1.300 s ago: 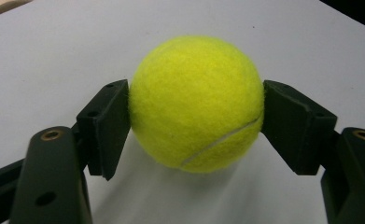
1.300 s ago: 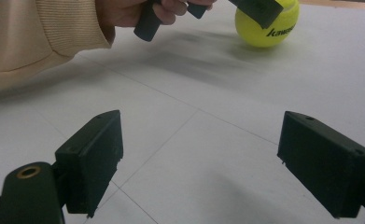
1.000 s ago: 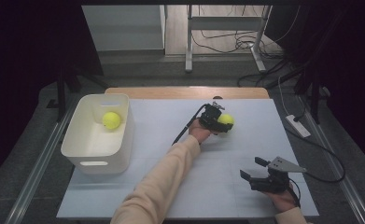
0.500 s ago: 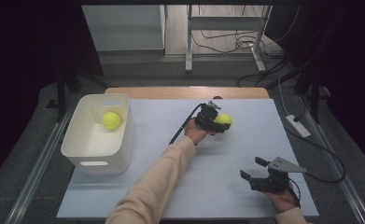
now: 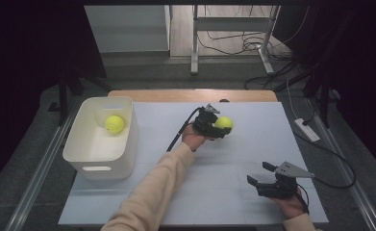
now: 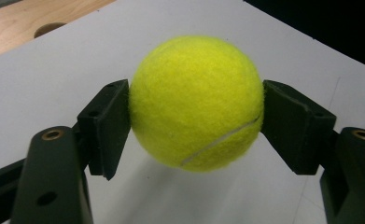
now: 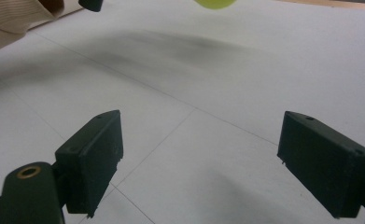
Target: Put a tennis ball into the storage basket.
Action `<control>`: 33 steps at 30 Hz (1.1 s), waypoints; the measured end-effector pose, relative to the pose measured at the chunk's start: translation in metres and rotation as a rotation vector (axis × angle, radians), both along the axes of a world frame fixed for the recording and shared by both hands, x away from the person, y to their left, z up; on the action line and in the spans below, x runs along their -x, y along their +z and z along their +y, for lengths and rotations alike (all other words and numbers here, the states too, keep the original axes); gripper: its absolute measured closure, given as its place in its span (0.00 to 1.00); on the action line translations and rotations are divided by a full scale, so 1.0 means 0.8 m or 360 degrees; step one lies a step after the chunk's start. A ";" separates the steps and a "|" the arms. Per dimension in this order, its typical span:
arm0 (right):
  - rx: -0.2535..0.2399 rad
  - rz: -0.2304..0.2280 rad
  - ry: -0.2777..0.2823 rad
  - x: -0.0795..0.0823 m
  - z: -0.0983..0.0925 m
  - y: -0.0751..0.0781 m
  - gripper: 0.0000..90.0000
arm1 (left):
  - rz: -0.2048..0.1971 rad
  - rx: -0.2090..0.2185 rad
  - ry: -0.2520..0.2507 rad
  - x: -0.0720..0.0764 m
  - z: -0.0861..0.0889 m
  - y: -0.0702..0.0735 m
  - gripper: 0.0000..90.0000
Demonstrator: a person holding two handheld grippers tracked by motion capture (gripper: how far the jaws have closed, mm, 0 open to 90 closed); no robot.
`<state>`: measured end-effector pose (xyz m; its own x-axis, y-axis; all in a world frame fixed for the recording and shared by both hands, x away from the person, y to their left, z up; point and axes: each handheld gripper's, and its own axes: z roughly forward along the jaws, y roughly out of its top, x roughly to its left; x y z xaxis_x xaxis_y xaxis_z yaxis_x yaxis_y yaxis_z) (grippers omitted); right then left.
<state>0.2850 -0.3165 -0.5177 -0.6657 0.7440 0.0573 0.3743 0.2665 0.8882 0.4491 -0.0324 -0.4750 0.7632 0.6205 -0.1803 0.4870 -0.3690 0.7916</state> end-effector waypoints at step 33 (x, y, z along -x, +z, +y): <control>0.0006 -0.0013 0.0013 0.001 0.003 0.002 0.16 | -0.0084 0.0057 0.0022 0.041 0.042 0.036 0.31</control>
